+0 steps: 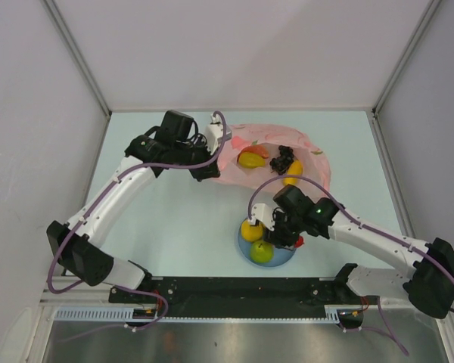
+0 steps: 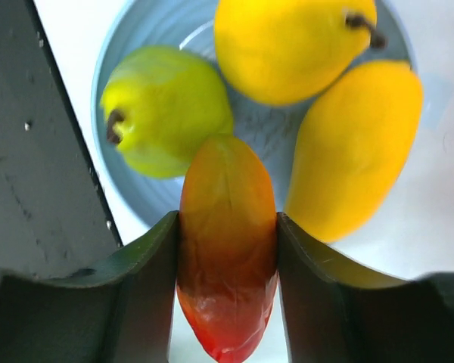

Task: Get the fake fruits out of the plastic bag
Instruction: Place the fake fruit on the plate, then take out the fake fruit from the plastic bag.

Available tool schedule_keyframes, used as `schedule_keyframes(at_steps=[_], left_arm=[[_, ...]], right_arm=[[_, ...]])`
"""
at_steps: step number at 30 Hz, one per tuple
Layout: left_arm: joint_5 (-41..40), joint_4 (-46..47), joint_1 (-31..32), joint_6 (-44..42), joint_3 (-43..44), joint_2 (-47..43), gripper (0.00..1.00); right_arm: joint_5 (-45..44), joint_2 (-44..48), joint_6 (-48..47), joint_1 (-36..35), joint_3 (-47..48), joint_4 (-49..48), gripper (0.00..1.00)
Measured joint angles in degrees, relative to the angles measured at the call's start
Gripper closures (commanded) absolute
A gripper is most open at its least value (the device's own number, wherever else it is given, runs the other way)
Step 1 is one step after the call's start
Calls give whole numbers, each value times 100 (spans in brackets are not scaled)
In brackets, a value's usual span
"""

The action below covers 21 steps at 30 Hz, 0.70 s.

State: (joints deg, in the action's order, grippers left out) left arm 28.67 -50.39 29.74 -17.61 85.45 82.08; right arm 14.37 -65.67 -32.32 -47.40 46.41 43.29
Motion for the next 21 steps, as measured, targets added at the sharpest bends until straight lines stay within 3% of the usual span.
schedule_keyframes(at_steps=[3, 8, 12, 17, 21], left_arm=[[2, 0, -2, 0, 0, 0, 100], [46, 4, -2, 2, -13, -2, 99], [142, 15, -2, 7, -118, -61, 99], [319, 15, -2, 39, -367, -203, 99], [474, 33, -2, 125, -402, -254, 99]], right_arm=[[-79, -131, 55, -98, -55, -267, 18], [-374, -70, 188, -98, -63, -372, 0], [-817, 157, 592, 92, 400, -101, 1], [-951, 282, 1130, 1001, 1770, -247, 14], [-1025, 234, 1342, 1681, 2186, -761, 25]])
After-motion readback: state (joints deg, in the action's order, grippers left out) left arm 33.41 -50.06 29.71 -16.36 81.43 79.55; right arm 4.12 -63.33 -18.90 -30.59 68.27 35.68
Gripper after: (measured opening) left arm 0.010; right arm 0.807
